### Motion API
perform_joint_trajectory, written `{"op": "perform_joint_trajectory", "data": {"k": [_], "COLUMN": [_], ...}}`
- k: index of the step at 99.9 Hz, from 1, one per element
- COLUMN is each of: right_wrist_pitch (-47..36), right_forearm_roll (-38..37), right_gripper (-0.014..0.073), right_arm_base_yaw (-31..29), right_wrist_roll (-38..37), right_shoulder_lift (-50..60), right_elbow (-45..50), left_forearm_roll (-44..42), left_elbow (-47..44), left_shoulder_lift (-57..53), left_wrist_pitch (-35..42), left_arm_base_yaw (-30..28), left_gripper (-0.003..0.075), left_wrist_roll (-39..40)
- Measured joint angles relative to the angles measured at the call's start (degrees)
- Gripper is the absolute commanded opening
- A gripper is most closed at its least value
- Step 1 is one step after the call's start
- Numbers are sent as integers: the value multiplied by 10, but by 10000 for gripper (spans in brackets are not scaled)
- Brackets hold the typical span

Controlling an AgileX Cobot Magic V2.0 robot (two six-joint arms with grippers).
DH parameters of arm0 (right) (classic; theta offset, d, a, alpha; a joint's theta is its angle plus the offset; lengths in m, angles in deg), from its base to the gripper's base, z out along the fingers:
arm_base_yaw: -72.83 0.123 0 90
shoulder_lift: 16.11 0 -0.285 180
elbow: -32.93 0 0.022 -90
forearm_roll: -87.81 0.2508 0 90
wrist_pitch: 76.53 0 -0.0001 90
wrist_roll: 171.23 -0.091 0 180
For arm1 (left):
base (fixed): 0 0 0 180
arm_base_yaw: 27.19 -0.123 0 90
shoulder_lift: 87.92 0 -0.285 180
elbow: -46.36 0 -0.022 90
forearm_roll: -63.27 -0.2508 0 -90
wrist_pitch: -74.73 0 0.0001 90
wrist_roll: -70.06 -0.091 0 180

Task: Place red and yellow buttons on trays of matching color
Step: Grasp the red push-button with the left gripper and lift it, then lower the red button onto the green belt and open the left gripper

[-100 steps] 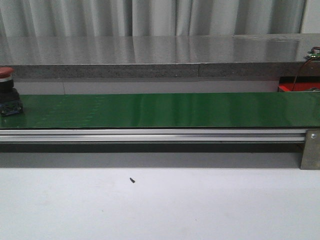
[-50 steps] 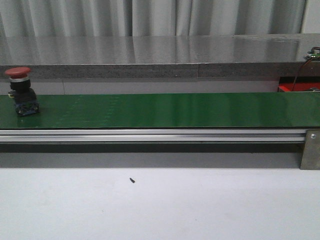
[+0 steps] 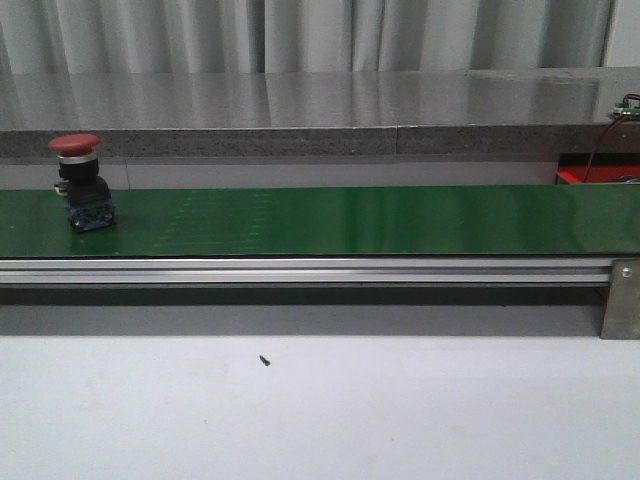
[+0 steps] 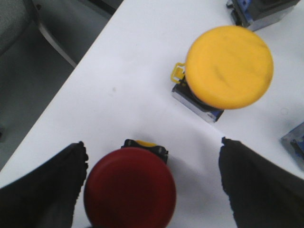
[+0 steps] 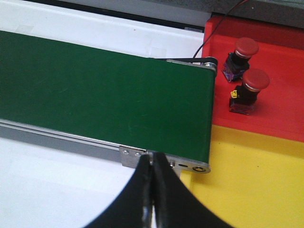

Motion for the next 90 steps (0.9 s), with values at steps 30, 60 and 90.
{"op": "perform_joint_trajectory", "data": {"k": [30,60,90], "right_wrist_pitch": [0,0,0], "right_forearm_roll": [0,0,0], "right_gripper": [-96,-96,-96], "right_arm_base_yaw": [0,0,0], "right_wrist_roll": [0,0,0], "right_shoulder_lift": [0,0,0], "right_elbow": [0,0,0], "left_forearm_roll": [0,11,37], "left_elbow": [0,0,-1], "left_shoulder_lift": [-1,-79,-191], "left_wrist_pitch": [-4,-47,-127], "left_arm_base_yaw": [0,2,56], "left_gripper": [185,169,169], "left_wrist_roll": [0,0,0]}}
